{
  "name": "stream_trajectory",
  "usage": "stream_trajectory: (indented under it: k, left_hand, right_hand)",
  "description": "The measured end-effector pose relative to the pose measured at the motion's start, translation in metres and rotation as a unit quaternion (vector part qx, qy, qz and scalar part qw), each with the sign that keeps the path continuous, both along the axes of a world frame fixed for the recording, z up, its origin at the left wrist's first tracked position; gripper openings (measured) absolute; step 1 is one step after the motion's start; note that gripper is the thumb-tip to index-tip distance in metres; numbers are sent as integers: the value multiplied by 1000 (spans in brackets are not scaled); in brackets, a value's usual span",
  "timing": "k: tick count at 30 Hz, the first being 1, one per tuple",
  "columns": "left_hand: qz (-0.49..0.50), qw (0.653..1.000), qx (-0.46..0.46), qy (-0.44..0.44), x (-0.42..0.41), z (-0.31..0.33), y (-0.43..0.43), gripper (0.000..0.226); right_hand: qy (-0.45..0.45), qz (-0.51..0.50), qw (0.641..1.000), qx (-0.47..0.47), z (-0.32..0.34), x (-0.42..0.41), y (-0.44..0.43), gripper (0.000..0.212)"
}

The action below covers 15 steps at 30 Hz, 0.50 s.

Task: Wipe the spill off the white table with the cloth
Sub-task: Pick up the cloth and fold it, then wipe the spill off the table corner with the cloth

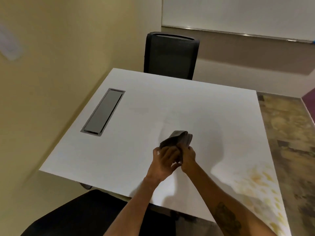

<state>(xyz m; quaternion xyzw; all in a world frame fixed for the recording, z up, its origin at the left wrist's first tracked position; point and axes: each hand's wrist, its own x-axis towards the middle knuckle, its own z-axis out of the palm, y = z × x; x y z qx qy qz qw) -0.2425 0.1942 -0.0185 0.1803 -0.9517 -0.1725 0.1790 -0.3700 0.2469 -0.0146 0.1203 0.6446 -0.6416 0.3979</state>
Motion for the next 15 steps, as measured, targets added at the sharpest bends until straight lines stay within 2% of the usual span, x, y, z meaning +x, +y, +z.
stream_trajectory:
  k: [2,6,10,13,15]
  left_hand:
    - [5,999,27,22,-12,4,23,46]
    - [40,995,80,51,-41,16,65,51]
    - [-52,995,88,8,-69,17,118,48]
    - [-119,989,90,-12,-86,13,164,57]
    - [-134,988,80,-16,-98,11,192,53]
  right_hand:
    - [32,-10,999,-20,1,-23,35,27]
    - [44,-30,997,-47,4,-55,106,34]
    - [15,-73,995,-64,8,-72,167,26]
    - [-20,-125,990,-69,5,-82,208,34]
    - [-27,-146,986,-71,4,-89,238,42]
